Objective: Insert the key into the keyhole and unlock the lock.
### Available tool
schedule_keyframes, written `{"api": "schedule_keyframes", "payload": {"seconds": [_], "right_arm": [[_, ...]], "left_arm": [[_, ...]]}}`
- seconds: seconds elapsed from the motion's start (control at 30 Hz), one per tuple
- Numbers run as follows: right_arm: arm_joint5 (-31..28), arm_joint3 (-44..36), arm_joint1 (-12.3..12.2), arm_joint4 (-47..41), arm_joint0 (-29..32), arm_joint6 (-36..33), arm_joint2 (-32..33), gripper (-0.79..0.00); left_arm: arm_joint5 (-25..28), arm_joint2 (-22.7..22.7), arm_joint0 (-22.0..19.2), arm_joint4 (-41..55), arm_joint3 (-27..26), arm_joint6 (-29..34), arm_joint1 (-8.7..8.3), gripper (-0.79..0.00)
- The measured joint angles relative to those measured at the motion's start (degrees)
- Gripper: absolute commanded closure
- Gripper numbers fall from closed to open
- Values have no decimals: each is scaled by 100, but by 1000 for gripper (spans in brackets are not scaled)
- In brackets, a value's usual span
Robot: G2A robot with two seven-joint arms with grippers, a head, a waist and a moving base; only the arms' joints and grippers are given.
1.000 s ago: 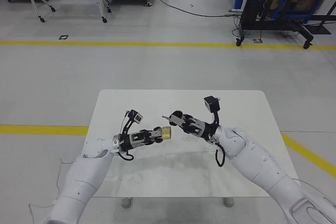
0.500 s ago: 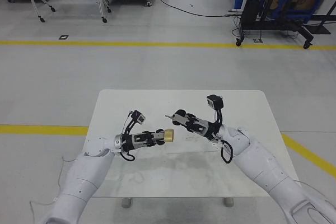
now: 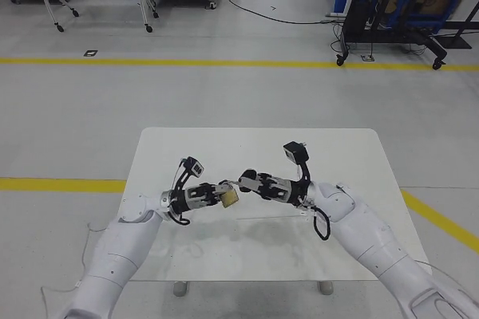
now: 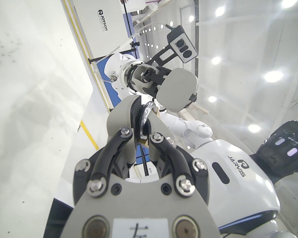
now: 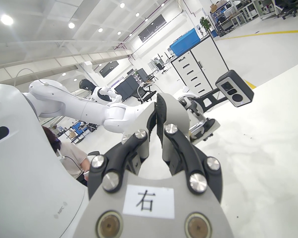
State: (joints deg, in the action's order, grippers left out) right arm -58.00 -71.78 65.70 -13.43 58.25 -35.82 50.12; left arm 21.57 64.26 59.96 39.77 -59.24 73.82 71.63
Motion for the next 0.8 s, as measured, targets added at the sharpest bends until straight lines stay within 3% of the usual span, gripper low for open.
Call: {"api": "schedule_keyframes", "payload": {"seconds": [0.17,0.4,0.5,0.57,0.73,0.8], "right_arm": [[0,-11,-5,-87,135,-134,332,0],[0,-11,-5,-84,131,-130,321,0],[39,-42,-2,-97,150,-91,330,0],[255,-153,2,-59,221,92,366,0],[661,-326,-48,524,466,417,604,0],[709,-412,-81,794,586,593,769,0]], "left_arm": [[-492,-45,-140,241,-77,208,8,0],[-500,-49,-153,65,-94,211,-3,0],[-600,-45,-171,-475,-168,-370,-36,0],[-914,-98,-181,-838,-219,-957,-29,0],[-1755,-381,-517,-1523,-242,-1698,14,0],[-1684,-376,-610,-1724,-261,-2040,22,0]]}}
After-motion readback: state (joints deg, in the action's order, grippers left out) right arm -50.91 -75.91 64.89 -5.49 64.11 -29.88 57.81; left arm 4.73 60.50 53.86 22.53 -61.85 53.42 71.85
